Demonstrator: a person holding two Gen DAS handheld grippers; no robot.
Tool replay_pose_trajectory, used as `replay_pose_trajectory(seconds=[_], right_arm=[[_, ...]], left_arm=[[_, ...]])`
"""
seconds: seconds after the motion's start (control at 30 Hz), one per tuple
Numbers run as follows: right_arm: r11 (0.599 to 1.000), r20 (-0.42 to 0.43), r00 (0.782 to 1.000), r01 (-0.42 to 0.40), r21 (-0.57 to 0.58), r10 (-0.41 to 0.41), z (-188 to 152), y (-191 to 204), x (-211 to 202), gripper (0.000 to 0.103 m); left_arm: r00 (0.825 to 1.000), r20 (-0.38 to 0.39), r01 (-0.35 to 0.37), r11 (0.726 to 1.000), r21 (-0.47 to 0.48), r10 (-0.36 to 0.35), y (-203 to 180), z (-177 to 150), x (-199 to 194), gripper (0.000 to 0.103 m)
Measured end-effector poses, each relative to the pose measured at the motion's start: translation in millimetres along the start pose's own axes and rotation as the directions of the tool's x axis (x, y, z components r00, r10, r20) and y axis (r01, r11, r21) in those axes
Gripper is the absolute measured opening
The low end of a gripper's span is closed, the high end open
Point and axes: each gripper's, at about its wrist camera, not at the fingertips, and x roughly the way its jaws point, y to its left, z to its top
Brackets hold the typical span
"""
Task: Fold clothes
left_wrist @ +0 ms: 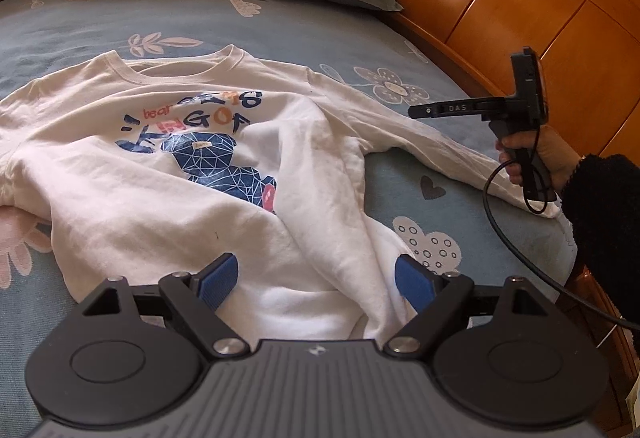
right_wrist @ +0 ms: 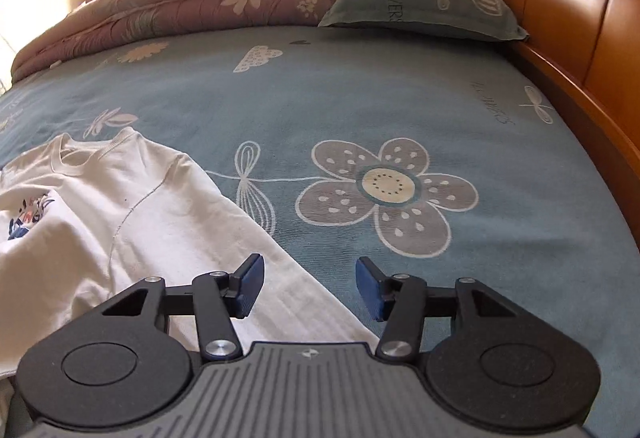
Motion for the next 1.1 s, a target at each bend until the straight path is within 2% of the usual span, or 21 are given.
replay_pose_trajectory(seconds=[0.13,0.17,0.23,0.27,0.4,0.47,0.57,0.67,0.73,0.8,0.9,1.1], right_arm=[[0.998,-0.057,0.998,-0.008,-0.06,0.005,0,8,28,0.057],[0.998,-0.051,0.999,-0.018,-0.057,0.015,-2,8,28,0.053],[0.997,-0.046,0.999,-0.032,-0.066,0.029,-3,11,24,0.029],[0.997,-0.043,0.999,-0.035,-0.075,0.032,-4,14,22,0.013],[0.993,-0.027,1.0,0.005,-0.116,-0.008,3,20,24,0.004],[0.994,-0.001,0.999,0.052,-0.099,-0.052,12,17,29,0.004],[0.999,0.001,0.999,0.042,-0.027,-0.042,23,4,39,0.003],[1.0,0.004,1.0,0.014,-0.011,-0.014,24,-2,32,0.005],[1.0,0.01,1.0,0.015,-0.024,-0.015,21,-7,18,0.013],[0.999,0.011,1.0,0.028,-0.032,-0.028,14,-15,3,0.026],[0.998,-0.01,0.998,0.056,-0.021,-0.056,0,-36,-20,0.036],[0.981,-0.074,0.978,0.194,0.011,-0.192,-37,-90,-72,0.045]], left_arm=[[1.0,-0.004,-0.002,1.0,-0.009,0.002,8,2,5,0.086],[1.0,-0.005,-0.002,1.0,-0.01,0.002,9,2,6,0.086],[1.0,-0.007,0.007,1.0,-0.013,-0.007,12,2,8,0.086],[1.0,-0.009,0.007,1.0,-0.011,-0.008,13,3,10,0.086],[1.0,-0.01,0.008,1.0,-0.005,-0.008,14,6,12,0.086],[1.0,-0.008,0.005,1.0,-0.007,-0.005,15,6,11,0.086],[1.0,-0.005,0.001,1.0,-0.008,-0.001,16,6,9,0.086],[1.0,-0.001,-0.003,1.0,-0.009,0.003,18,6,7,0.086],[1.0,0.0,-0.001,1.0,-0.01,0.001,19,6,7,0.086],[1.0,0.003,0.0,1.0,-0.008,0.0,19,6,7,0.086],[1.0,0.002,0.0,1.0,-0.004,0.0,18,5,8,0.086],[1.0,0.001,0.0,1.0,0.002,0.0,18,4,7,0.086]])
